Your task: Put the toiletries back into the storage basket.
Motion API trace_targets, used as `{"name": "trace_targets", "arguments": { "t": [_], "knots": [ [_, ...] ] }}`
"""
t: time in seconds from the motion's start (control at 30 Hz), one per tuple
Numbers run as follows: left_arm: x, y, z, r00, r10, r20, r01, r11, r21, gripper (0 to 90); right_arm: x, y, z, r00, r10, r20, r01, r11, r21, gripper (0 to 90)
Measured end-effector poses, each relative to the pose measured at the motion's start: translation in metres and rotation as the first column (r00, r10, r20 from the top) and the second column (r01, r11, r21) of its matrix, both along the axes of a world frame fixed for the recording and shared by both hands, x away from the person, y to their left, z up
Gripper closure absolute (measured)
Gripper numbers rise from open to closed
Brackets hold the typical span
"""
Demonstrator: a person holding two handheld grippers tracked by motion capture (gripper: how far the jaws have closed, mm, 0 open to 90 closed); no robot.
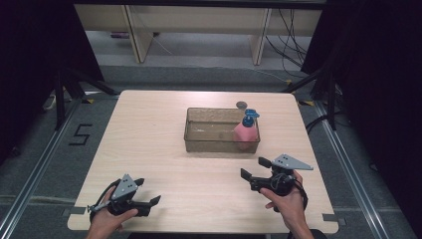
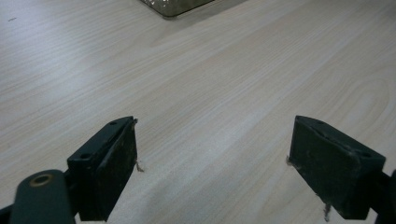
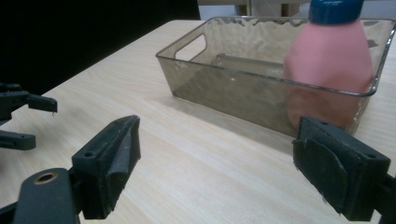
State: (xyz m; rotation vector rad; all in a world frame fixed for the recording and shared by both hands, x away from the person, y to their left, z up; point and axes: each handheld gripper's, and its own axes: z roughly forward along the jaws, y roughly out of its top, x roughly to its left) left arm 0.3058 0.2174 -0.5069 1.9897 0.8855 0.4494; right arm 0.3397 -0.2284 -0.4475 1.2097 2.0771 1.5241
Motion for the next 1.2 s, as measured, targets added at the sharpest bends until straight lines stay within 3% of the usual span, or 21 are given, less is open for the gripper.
{"name": "trace_targets", "arguments": {
  "t": [0.07, 0.1, 0.13, 0.27, 0.3, 0.33, 0.47, 0.5, 0.53, 0.57, 0.6, 0.7, 0.73, 0.8, 0.83, 0.87, 0.9, 1.0, 1.03, 1.13, 1.2],
  "knots": [
    [0.0, 0.0, 0.0, 1.0, -0.001, 0.0, 0.001, 1.0, -0.002, 14.8, 0.0, -0.001, 0.0, 0.9998, 0.007, 0.017, -0.006, 0.9996, -0.027, 16.0],
    [0.0, 0.0, 0.0, 1.0, -0.003, -0.001, 0.003, 1.0, -0.001, 14.8, -0.004, 0.002, -0.001, 0.9996, 0.004, -0.027, -0.005, 1.0, -0.009, 15.9],
    [0.0, 0.0, 0.0, 1.0, 0.003, -0.004, -0.003, 1.0, 0.008, 14.8, -0.003, 0.002, -0.003, 0.9999, 0.015, -0.004, -0.015, 0.9998, -0.009, 15.9],
    [0.0, 0.0, 0.0, 1.0, -0.004, 0.0, 0.004, 1.0, -0.001, 14.8, -0.004, 0.003, -0.005, 0.9997, 0.023, 0.002, -0.023, 0.9995, -0.023, 15.9],
    [-0.001, -0.001, 0.0, 1.0, 0.004, 0.001, -0.004, 0.9999, -0.011, 14.8, -0.006, 0.005, -0.005, 0.9994, 0.022, -0.028, -0.022, 0.9997, -0.012, 15.9],
    [0.0, -0.001, 0.0, 1.0, 0.001, 0.001, -0.001, 0.9999, -0.016, 14.8, -0.006, 0.005, -0.006, 0.9994, 0.033, -0.006, -0.034, 0.9992, -0.022, 15.9],
    [0.0, 0.0, 0.0, 1.0, -0.002, 0.003, 0.002, 1.0, -0.007, 14.8, -0.009, 0.007, -0.007, 0.9992, 0.032, -0.024, -0.032, 0.9993, -0.018, 15.9],
    [-0.001, 0.0, 0.001, 1.0, -0.001, 0.002, 0.001, 1.0, -0.008, 14.8, -0.008, 0.007, -0.009, 0.9994, 0.033, 0.008, -0.033, 0.9989, -0.032, 15.8],
    [-0.001, 0.0, 0.001, 1.0, -0.001, 0.003, 0.001, 1.0, -0.008, 14.8, -0.008, 0.007, -0.009, 0.9994, 0.033, 0.008, -0.033, 0.9989, -0.032, 15.8],
    [-0.001, 0.0, 0.001, 1.0, -0.001, 0.004, 0.001, 1.0, -0.009, 14.8, -0.012, 0.009, -0.01, 0.999, 0.031, -0.032, -0.031, 0.9994, -0.013, 15.8],
    [-0.001, -0.001, 0.001, 1.0, -0.001, 0.003, 0.001, 0.9999, -0.01, 14.8, -0.013, 0.009, -0.01, 0.9988, 0.035, -0.035, -0.035, 0.9993, -0.009, 15.8],
    [-0.001, -0.001, 0.001, 1.0, -0.002, 0.003, 0.002, 1.0, -0.009, 14.8, -0.013, 0.009, -0.011, 0.9992, 0.039, -0.011, -0.04, 0.9984, -0.04, 15.7],
    [-0.001, -0.001, 0.001, 1.0, -0.001, 0.006, 0.001, 1.0, -0.006, 14.8, -0.015, 0.011, -0.012, 0.9989, 0.033, -0.034, -0.033, 0.9993, -0.016, 15.7],
    [-0.001, -0.001, 0.001, 1.0, -0.004, 0.005, 0.004, 1.0, -0.007, 14.8, -0.016, 0.01, -0.013, 0.9987, 0.049, -0.014, -0.05, 0.998, -0.039, 15.8],
    [-0.001, 0.0, 0.001, 1.0, -0.006, 0.006, 0.006, 1.0, -0.004, 14.8, -0.018, 0.012, -0.014, 0.9982, 0.047, -0.036, -0.048, 0.9988, -0.006, 15.7],
    [-0.001, -0.001, 0.001, 1.0, -0.003, 0.004, 0.004, 1.0, -0.007, 14.8, -0.018, 0.012, -0.014, 0.9982, 0.047, -0.036, -0.048, 0.9988, -0.006, 15.7],
    [-0.001, -0.001, 0.001, 1.0, -0.003, 0.004, 0.003, 1.0, -0.008, 14.8, -0.017, 0.01, -0.015, 0.9986, 0.051, -0.011, -0.051, 0.9976, -0.047, 15.7],
    [-0.001, -0.001, 0.001, 1.0, -0.003, 0.007, 0.003, 0.9999, -0.013, 14.8, -0.021, 0.013, -0.016, 0.9975, 0.053, -0.048, -0.053, 0.9986, -0.007, 15.8],
    [-0.001, -0.001, 0.001, 1.0, -0.005, 0.007, 0.005, 0.9999, -0.012, 14.9, -0.02, 0.012, -0.017, 0.9973, 0.069, -0.026, -0.07, 0.9967, -0.041, 15.7],
    [-0.001, -0.002, 0.0, 1.0, 0.0, 0.007, 0.0, 0.9997, -0.022, 14.8, -0.022, 0.012, -0.018, 0.9981, 0.061, -0.007, -0.061, 0.9973, -0.041, 15.7],
    [-0.001, -0.002, 0.0, 1.0, -0.001, 0.007, 0.001, 0.9998, -0.022, 14.8, -0.023, 0.014, -0.02, 0.9975, 0.067, -0.024, -0.067, 0.9972, -0.033, 15.7]
  ]
}}
